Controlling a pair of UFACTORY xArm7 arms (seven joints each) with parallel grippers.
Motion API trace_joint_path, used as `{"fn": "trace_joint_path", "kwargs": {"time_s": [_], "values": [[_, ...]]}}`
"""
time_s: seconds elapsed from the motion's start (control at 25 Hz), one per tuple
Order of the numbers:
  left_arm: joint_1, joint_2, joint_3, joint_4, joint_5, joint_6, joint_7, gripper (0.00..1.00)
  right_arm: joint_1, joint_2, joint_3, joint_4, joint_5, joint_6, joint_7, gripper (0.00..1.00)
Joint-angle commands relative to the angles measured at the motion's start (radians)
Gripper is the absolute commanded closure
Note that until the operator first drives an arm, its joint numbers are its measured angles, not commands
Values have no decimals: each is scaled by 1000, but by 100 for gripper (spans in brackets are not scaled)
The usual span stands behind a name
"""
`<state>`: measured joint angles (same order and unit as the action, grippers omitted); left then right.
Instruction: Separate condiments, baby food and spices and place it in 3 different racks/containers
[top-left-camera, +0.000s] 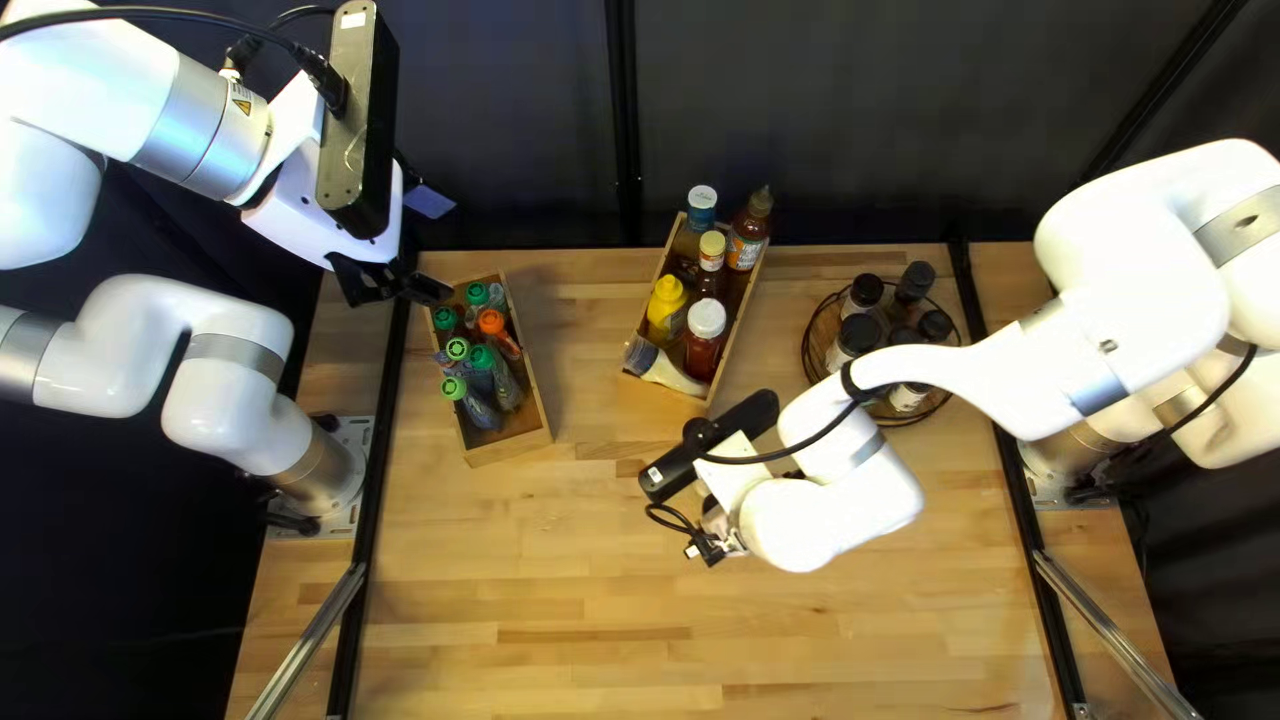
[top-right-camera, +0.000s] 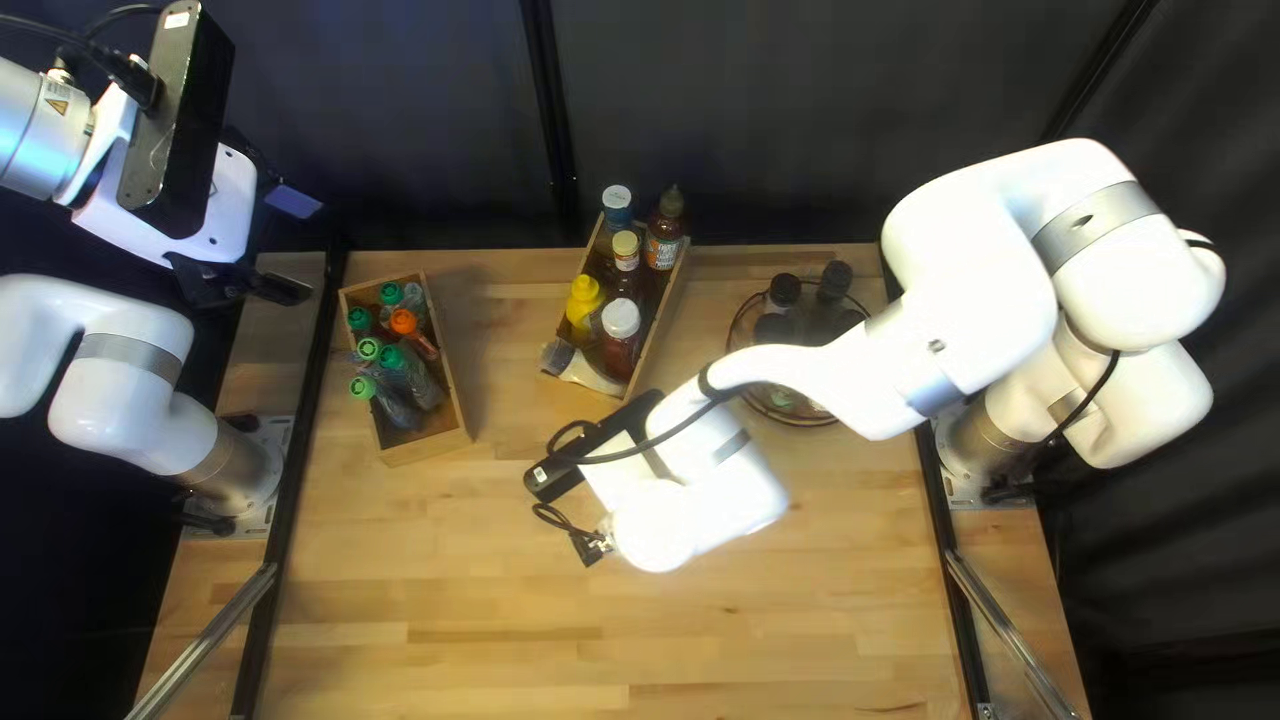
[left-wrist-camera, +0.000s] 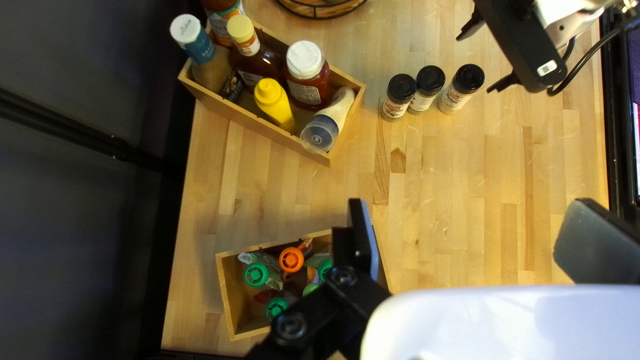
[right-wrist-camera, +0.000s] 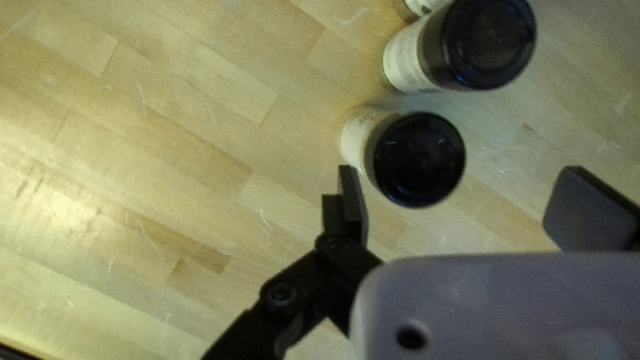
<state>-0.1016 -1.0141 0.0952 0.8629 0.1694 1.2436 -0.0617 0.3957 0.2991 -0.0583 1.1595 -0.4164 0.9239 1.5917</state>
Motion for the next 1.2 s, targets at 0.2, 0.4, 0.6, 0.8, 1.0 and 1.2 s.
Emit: {"fn": "trace_joint_path", "kwargs": {"time_s": [0.2,0.4,0.6,0.8,1.0,1.2], "values": [[0,0,0,0,0,0,0,0,-41,27,-4,-16,34,-69,-46,79],[0,0,0,0,0,0,0,0,-44,3,2,-26,47,-58,-69,100],[0,0,0,0,0,0,0,0,-37,-149,8,-128,48,-24,-82,100],[0,0,0,0,0,0,0,0,-31,-386,12,-224,41,111,-107,100],[0,0,0,0,0,0,0,0,-48,-603,3,-298,15,259,-143,100],[0,0,0,0,0,0,0,0,-74,-791,-21,-411,10,337,-157,100]]}}
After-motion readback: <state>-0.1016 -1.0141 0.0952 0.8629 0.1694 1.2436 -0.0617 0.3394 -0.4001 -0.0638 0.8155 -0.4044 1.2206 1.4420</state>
